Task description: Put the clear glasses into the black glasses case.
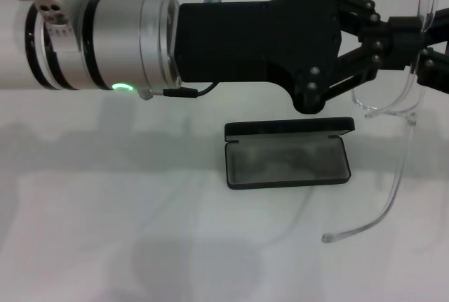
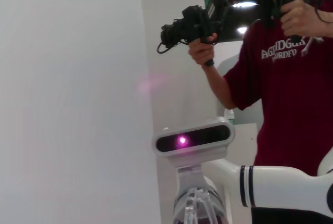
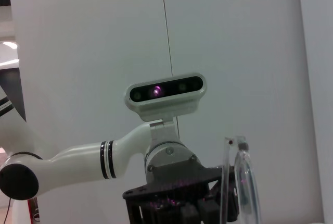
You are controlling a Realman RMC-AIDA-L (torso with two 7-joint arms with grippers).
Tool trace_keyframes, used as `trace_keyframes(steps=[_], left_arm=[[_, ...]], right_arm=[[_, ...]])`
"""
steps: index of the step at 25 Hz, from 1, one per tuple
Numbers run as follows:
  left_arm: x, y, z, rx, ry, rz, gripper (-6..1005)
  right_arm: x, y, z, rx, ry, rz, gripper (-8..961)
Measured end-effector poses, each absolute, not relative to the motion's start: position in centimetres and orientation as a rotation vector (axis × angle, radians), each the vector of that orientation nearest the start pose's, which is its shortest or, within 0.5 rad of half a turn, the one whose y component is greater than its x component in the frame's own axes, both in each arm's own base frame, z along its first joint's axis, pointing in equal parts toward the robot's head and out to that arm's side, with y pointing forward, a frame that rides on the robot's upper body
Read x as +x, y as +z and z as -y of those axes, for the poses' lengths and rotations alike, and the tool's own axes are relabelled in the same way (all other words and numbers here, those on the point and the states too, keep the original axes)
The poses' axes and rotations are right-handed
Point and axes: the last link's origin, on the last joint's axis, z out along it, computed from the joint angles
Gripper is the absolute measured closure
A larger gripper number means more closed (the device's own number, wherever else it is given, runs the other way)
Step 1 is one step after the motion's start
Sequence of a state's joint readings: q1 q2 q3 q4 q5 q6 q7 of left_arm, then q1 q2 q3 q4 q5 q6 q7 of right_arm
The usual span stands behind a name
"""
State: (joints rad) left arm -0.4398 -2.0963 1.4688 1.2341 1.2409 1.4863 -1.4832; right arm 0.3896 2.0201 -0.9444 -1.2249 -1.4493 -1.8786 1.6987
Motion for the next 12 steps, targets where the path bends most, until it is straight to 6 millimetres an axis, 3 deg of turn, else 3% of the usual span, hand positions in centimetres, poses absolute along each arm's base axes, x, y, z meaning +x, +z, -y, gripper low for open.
trace_keyframes(steps=[12], left_arm=[[-7.5, 1.1, -28.8, -2.842, -1.392, -0.153, 925]], right_arm=[[17.3, 10.5, -29.5, -2.781, 1.148, -0.146, 833]])
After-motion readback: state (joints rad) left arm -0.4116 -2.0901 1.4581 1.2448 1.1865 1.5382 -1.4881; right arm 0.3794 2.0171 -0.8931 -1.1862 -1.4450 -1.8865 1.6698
